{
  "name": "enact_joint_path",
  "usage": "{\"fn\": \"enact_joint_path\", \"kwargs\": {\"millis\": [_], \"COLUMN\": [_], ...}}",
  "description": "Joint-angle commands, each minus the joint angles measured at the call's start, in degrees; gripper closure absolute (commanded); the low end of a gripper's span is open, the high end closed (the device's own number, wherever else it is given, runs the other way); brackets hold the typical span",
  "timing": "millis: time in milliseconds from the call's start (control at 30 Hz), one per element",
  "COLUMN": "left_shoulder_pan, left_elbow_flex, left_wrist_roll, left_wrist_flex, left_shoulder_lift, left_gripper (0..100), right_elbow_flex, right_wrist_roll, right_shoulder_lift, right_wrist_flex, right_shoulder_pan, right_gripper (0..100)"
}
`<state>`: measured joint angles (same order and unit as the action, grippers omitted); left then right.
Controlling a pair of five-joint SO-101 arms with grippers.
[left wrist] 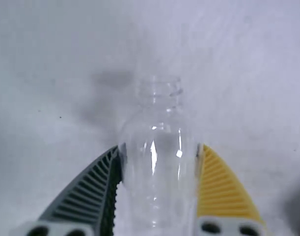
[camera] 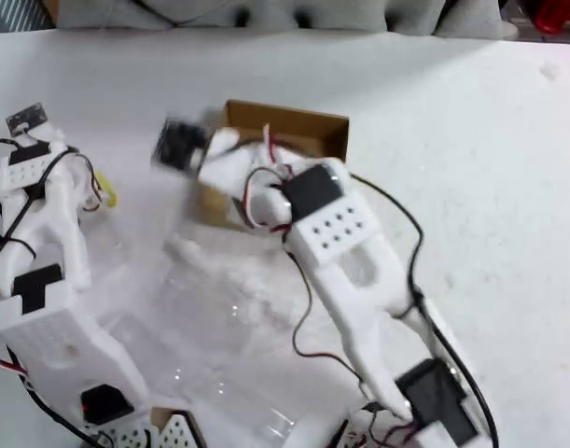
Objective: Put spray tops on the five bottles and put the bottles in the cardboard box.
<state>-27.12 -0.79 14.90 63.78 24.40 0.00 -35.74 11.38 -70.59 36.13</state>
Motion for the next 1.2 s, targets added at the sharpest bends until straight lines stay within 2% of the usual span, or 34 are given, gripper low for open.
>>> {"fn": "enact_joint_path", "kwargs": {"millis": [0,67,133,267,333,533,700,833,933,1167], "left_shoulder_pan": [1.4,1.3,1.1,1.0,1.0,1.2,1.0,1.4,1.5,6.1], "left_elbow_flex": [0.7,0.7,0.6,0.6,0.6,0.6,1.1,2.5,6.0,11.3], "left_wrist_roll": [-0.8,-0.8,-0.8,-0.8,-0.8,-0.8,-0.4,-0.4,-0.4,-0.4], "left_wrist_flex": [-1.1,-0.9,-0.9,-0.9,-0.9,-1.1,-1.2,0.0,5.5,13.5], "left_shoulder_lift": [-0.6,-0.6,-0.6,-0.6,-0.6,-0.7,-0.9,-2.5,-7.0,-20.5], "left_gripper": [98,98,98,98,98,98,98,98,98,98], "right_elbow_flex": [-7.2,-8.9,-10.0,-11.6,-11.7,-12.0,-12.6,-12.7,-12.5,-12.5], "right_wrist_roll": [20.2,28.4,32.1,28.3,26.0,21.7,21.5,28.5,34.5,41.1], "right_shoulder_lift": [6.1,7.5,8.7,9.9,9.9,11.5,16.4,18.4,19.0,18.7], "right_wrist_flex": [2.7,5.6,11.0,25.3,28.8,18.5,18.2,18.6,20.0,20.3], "right_shoulder_pan": [-1.0,-1.5,-1.4,-1.6,-1.6,-1.5,-1.7,-1.8,-1.6,-1.3], "right_gripper": [98.2,98.2,98.1,97.0,97.4,97.5,97.5,97.5,97.5,97.1]}}
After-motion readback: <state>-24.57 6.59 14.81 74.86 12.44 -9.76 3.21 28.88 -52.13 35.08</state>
